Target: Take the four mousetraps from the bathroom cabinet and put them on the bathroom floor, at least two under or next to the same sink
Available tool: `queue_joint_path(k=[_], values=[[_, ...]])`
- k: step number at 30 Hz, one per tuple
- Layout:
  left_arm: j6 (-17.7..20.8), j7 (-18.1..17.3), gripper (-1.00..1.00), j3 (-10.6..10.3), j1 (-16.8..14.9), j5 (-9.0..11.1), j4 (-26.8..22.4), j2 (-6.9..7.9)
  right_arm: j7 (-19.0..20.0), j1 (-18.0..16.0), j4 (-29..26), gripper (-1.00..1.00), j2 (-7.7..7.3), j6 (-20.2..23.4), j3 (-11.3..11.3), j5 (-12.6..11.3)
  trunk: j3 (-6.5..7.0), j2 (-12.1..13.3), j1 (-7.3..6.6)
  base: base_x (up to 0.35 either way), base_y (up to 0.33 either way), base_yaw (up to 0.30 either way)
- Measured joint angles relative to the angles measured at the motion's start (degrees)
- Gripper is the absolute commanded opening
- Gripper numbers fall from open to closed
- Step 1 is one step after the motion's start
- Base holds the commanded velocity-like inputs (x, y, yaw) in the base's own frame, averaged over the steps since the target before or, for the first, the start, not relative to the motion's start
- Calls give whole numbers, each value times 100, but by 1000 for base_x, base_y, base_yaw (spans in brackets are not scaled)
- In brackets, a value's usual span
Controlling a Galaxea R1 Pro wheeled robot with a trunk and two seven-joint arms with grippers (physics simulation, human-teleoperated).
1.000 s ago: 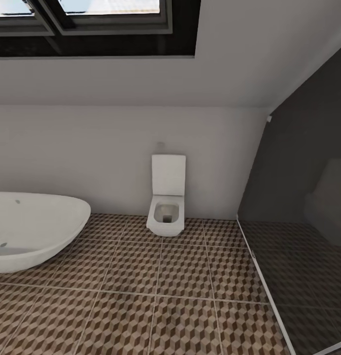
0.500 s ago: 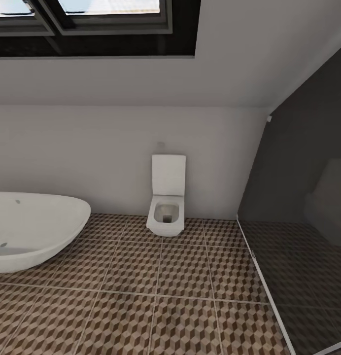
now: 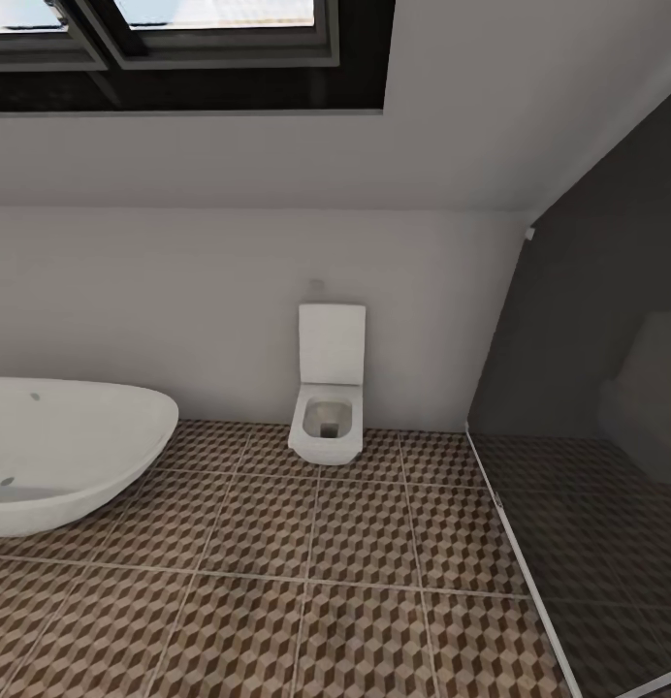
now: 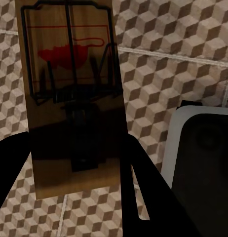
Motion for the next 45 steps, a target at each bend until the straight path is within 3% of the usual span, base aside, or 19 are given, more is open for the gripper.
queue_joint_path(k=[45], values=[[-1, 0, -100, 0, 0, 0, 0, 0, 0, 0, 3, -100, 0, 0, -1, 0, 0, 0, 0, 0, 0, 0]])
